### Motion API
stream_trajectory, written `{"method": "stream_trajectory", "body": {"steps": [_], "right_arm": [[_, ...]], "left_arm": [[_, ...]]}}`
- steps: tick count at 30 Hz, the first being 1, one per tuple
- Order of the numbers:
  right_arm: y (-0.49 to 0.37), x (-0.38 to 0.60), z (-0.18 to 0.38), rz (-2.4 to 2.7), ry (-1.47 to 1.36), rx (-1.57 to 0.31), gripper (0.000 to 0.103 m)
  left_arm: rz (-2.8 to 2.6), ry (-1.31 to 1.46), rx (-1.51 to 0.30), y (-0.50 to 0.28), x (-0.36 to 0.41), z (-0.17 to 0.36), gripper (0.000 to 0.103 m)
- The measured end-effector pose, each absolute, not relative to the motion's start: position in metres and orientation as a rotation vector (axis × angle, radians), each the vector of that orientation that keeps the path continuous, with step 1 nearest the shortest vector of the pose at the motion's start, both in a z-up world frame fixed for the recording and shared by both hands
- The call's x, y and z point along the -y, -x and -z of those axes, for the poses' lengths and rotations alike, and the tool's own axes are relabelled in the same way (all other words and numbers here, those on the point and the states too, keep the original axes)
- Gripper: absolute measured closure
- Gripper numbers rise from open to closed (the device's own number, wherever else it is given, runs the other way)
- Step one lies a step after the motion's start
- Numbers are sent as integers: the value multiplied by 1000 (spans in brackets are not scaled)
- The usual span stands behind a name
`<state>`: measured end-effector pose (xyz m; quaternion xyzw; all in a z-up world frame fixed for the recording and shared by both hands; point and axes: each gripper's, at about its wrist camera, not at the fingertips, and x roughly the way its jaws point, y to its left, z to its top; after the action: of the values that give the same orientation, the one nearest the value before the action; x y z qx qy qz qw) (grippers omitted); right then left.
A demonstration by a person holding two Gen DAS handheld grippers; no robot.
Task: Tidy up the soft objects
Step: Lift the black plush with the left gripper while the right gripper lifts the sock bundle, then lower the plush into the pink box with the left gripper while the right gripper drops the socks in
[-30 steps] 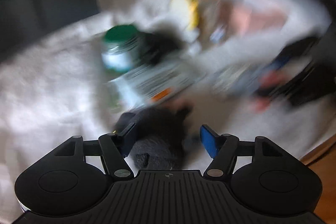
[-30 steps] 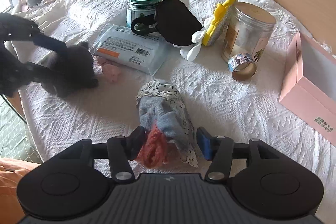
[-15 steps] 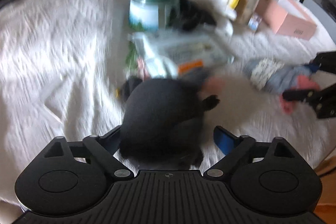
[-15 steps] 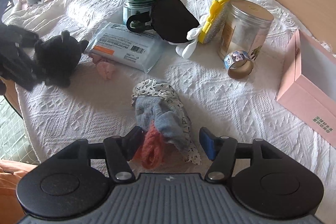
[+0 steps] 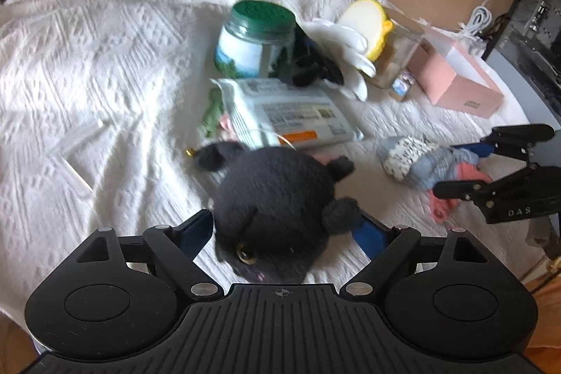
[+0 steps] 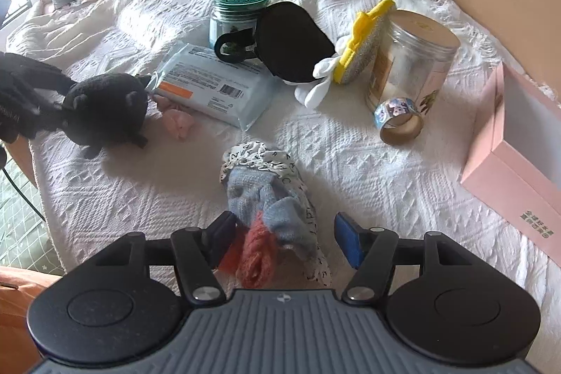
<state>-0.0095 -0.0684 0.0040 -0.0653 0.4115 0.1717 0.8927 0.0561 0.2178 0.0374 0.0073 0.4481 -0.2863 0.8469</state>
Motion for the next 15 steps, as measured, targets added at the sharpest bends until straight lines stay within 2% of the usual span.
{"method": "stream_trajectory", "body": {"steps": [6, 8, 9, 11, 15], "right_arm": [[1, 68, 2, -362, 133, -850, 40], [0, 69, 2, -371, 125, -840, 56], [1, 70, 1, -382, 123, -841, 78], [4, 77, -3, -402, 110, -854, 81], [20, 106, -21, -378, 57, -829, 82]], "left_arm": [[527, 75, -924, -61, -209, -30, 13], [517, 99, -910, -61, -209, -35, 16], [521, 89, -908, -60, -208, -39, 22], [526, 38, -901, -56, -201, -49, 29], [633, 6, -928, -46, -171, -65, 30]]}}
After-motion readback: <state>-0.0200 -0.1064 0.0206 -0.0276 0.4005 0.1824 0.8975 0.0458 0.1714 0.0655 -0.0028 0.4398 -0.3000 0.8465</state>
